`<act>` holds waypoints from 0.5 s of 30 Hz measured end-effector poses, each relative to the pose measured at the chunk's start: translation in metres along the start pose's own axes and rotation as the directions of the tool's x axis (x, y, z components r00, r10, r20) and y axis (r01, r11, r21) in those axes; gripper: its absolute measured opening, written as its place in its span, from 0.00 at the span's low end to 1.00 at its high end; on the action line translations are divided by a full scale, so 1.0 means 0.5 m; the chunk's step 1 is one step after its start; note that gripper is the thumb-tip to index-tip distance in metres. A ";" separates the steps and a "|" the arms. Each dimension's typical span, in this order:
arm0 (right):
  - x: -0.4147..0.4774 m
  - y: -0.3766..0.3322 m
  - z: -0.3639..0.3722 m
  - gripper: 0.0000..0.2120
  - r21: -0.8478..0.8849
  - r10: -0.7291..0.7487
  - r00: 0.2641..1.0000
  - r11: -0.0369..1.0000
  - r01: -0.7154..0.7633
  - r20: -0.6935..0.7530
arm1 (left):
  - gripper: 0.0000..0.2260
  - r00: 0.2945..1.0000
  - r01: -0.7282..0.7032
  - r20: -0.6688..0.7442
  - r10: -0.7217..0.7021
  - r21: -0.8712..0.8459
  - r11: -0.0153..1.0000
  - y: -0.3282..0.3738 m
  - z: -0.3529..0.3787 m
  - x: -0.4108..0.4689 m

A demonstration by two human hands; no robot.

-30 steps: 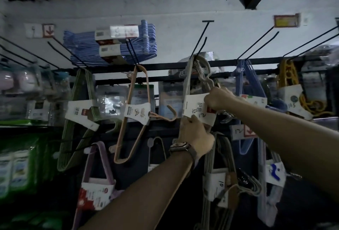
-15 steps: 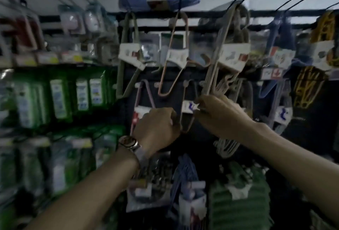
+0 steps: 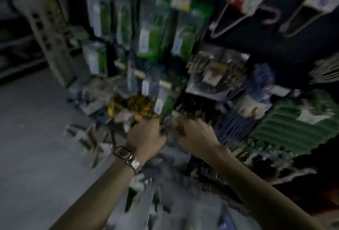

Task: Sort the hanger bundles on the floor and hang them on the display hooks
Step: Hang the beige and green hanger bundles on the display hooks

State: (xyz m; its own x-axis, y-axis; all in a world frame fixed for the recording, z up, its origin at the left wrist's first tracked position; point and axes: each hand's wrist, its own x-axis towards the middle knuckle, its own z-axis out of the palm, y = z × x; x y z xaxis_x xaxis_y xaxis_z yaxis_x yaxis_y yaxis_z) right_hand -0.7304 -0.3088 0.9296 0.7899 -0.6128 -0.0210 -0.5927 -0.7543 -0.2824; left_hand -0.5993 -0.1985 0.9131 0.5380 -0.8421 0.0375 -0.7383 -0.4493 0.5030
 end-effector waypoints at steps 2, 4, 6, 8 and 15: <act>-0.009 -0.029 0.098 0.09 0.008 -0.015 0.996 1.000 0.014 0.093 | 0.06 0.995 0.096 0.030 -0.095 -0.026 0.995 -0.078 0.071 -0.052; -0.027 -0.048 0.190 0.14 0.006 -0.018 0.981 1.000 0.018 0.191 | 0.06 0.979 0.198 0.057 -0.194 -0.057 0.979 -0.146 0.139 -0.112; -0.048 -0.053 0.272 0.16 0.004 -0.022 0.950 1.000 0.022 0.311 | 0.04 0.942 0.322 0.126 -0.312 -0.060 0.945 -0.199 0.203 -0.166; -0.069 -0.044 0.343 0.15 0.004 -0.025 0.910 1.000 0.026 0.414 | 0.09 0.893 0.423 0.185 -0.409 -0.040 0.905 -0.240 0.263 -0.209; -0.104 0.037 0.503 0.12 -0.001 -0.062 0.775 0.997 0.080 0.629 | 0.16 0.678 0.686 0.329 -0.657 0.037 0.726 -0.295 0.411 -0.346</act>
State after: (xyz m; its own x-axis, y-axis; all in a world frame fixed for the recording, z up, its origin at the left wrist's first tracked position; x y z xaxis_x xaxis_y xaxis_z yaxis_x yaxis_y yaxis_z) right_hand -0.7429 -0.2315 0.6845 0.7477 -0.2805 -0.6018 -0.5278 -0.8011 -0.2823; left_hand -0.6671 -0.0477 0.6548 0.7165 -0.3736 -0.5890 -0.1818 -0.9153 0.3594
